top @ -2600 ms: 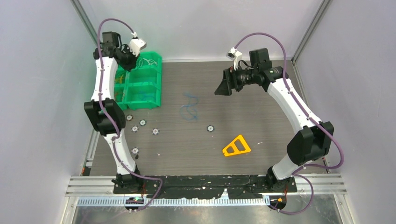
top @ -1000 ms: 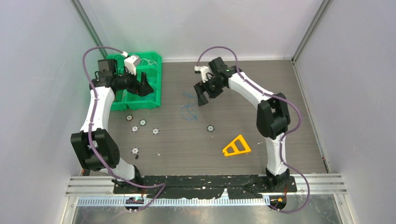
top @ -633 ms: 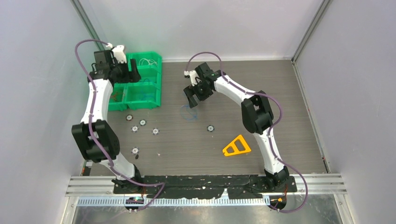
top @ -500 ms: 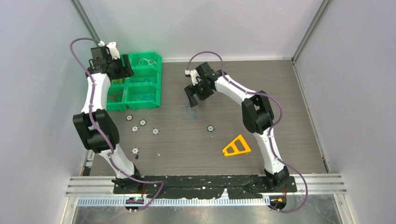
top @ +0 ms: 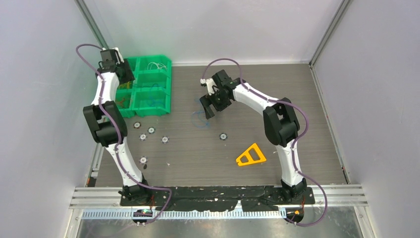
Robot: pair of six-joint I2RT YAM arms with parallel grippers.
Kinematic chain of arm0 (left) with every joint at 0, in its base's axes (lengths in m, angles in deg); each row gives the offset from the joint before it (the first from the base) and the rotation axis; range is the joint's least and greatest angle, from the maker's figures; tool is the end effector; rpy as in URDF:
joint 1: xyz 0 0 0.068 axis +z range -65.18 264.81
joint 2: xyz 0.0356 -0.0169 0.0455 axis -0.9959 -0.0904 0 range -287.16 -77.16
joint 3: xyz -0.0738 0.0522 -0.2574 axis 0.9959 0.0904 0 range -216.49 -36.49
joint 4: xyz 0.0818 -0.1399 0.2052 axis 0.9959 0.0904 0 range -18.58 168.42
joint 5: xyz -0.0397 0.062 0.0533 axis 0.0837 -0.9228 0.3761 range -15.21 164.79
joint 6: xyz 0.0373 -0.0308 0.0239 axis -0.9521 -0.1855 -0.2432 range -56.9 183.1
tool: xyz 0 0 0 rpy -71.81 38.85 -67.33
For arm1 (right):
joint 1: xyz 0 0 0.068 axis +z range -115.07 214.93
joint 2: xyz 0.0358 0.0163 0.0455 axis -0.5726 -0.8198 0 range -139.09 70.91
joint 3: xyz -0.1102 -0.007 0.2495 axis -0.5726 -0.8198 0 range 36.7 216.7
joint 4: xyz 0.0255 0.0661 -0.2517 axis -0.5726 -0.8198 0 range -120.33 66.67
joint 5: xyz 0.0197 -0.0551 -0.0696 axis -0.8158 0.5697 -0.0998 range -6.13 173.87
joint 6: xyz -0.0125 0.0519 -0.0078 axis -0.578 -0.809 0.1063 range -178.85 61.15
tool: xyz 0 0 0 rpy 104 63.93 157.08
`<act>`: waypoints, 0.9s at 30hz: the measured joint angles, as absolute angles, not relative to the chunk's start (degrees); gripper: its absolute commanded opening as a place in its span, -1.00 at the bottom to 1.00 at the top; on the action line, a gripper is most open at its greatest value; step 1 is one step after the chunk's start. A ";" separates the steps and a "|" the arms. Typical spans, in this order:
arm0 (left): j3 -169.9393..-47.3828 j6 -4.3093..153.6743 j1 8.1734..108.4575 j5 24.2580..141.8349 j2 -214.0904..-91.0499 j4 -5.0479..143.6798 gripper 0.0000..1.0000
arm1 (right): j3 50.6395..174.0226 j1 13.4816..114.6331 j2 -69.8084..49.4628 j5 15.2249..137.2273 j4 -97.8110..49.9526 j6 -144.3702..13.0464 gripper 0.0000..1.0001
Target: Untangle the cables
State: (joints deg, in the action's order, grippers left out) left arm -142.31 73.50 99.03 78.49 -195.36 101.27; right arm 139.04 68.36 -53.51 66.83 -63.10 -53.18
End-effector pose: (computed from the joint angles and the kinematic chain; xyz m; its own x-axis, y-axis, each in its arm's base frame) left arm 0.4639 0.1152 0.2786 -0.6050 -0.3391 -0.7204 -0.3130 0.9332 -0.1763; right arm 0.3864 0.2675 0.1995 -0.6688 -0.5546 -0.4951 -0.7116 0.6703 0.2104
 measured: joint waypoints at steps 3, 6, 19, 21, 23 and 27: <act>-142.31 74.17 99.32 77.55 -195.62 101.24 0.03 | 139.04 68.34 -52.86 66.79 -62.64 -53.20 0.80; -142.31 74.94 99.47 77.05 -195.62 101.20 0.05 | 139.04 68.16 -52.84 66.72 -62.67 -53.20 0.80; -142.31 77.26 99.47 77.75 -198.94 101.24 -0.28 | 139.46 67.05 -52.84 65.98 -63.56 -53.20 0.78; -142.31 77.69 99.47 78.12 -198.94 101.20 -0.49 | 139.46 66.94 -52.84 65.98 -63.71 -53.22 0.78; -142.44 77.91 99.47 78.75 -198.94 101.00 -0.75 | 139.46 66.92 -52.84 65.98 -63.71 -53.20 0.78; -142.73 77.91 99.47 80.41 -198.94 100.54 -1.00 | 139.46 66.94 -52.84 65.91 -63.71 -53.20 0.78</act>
